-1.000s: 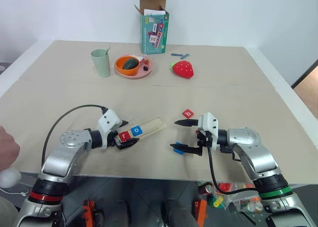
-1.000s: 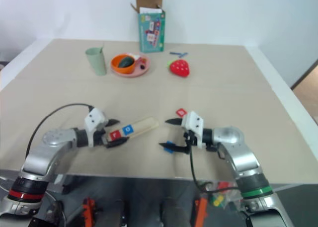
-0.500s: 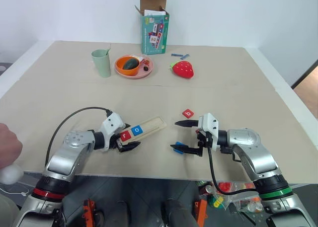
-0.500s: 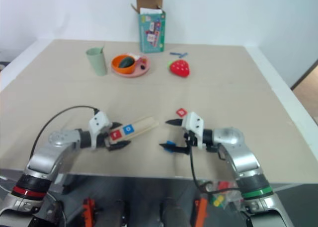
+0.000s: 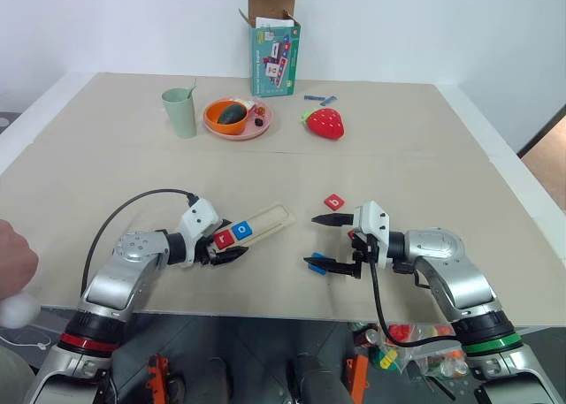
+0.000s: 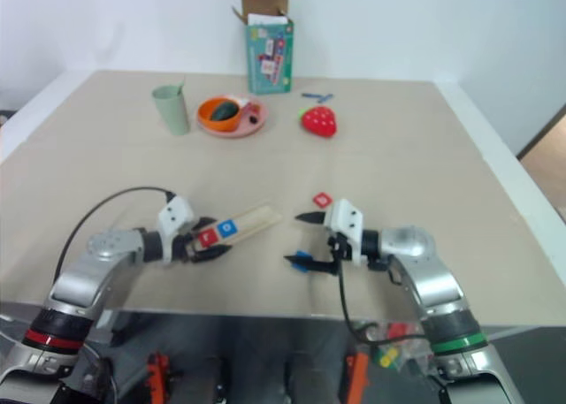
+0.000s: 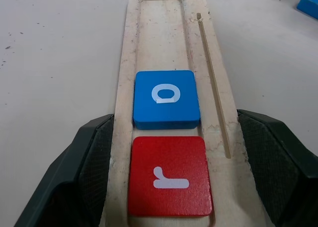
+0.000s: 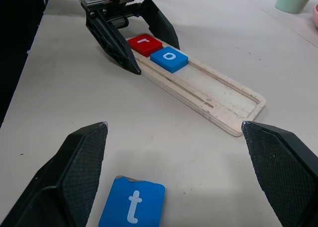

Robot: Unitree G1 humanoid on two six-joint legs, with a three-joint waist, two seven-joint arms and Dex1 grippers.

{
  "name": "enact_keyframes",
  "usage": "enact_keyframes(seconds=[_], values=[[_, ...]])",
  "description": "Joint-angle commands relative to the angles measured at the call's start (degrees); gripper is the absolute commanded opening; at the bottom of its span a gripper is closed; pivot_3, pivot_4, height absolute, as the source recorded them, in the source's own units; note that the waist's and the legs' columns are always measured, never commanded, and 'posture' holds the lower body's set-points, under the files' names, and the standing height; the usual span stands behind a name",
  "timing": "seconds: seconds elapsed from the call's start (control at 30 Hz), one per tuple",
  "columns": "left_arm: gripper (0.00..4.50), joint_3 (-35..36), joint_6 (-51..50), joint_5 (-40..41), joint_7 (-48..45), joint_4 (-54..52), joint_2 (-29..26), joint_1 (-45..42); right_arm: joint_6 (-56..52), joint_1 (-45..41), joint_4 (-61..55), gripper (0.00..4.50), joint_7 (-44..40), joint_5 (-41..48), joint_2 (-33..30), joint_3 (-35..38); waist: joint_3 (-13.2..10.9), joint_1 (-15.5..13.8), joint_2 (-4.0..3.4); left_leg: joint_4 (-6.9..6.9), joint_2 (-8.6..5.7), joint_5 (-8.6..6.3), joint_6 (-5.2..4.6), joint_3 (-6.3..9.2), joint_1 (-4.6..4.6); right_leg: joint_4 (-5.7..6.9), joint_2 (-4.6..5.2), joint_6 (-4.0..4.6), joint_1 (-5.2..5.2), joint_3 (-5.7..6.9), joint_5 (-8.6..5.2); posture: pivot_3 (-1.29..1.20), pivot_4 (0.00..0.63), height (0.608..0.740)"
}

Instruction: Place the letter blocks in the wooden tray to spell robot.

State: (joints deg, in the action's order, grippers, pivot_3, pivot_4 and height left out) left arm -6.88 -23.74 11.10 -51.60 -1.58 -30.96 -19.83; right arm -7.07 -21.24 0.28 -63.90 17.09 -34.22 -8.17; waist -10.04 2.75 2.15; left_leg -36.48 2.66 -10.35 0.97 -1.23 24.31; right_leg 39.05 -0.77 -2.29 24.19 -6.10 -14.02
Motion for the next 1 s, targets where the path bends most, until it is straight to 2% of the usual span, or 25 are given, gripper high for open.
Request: enact_keyframes(seconds=[0.03,0.2,0.4,0.77,1.0], values=[[3.21,-0.73,0.24,-1.62,0.33,1.01,-1.49,0.38,0.28,-0.70,-1.57,4.50,-0.49,0.50,-0.65,1.24,0.00,0.02,0.00,0.00,0.00,0.00,0.00,0.00,0.00,0.00,0.00,0.00,0.00,0.00,0.00,0.00,0.150,0.740],[3.21,-4.99,5.15,-3.52,-5.33,1.30,-4.12,-1.56,0.32,-1.18,-1.05,4.50,-0.59,0.42,-0.62,1.21,0.01,0.02,0.00,0.01,0.01,0.00,0.00,-0.03,-0.02,0.00,-0.01,0.01,0.00,-0.02,0.00,0.00,0.150,0.740],[3.21,-8.26,10.51,-3.54,-12.32,7.11,-3.98,-8.20,0.62,-2.00,-0.19,4.50,-0.70,0.20,-0.35,0.99,0.00,-0.11,0.01,0.02,-0.01,0.00,0.01,-0.08,0.03,-0.04,0.02,-0.02,0.01,-0.02,-0.04,0.00,0.150,0.740],[3.21,-11.18,23.22,-5.34,-24.23,28.17,0.58,-22.65,0.33,-0.65,-1.80,4.50,-0.28,0.07,-1.09,1.69,0.00,-0.13,0.01,0.04,-0.04,-0.02,0.01,-0.09,0.09,-0.06,0.01,-0.10,0.05,-0.04,-0.06,0.00,0.150,0.740],[3.21,-12.44,29.28,-7.92,-27.07,37.86,4.75,-28.14,-0.37,0.78,-3.69,4.50,0.62,0.35,-1.83,2.26,-0.01,-0.11,0.02,0.03,-0.08,-0.03,0.00,-0.07,0.20,-0.07,0.01,-0.39,0.12,-0.07,0.05,0.00,0.150,0.740]])
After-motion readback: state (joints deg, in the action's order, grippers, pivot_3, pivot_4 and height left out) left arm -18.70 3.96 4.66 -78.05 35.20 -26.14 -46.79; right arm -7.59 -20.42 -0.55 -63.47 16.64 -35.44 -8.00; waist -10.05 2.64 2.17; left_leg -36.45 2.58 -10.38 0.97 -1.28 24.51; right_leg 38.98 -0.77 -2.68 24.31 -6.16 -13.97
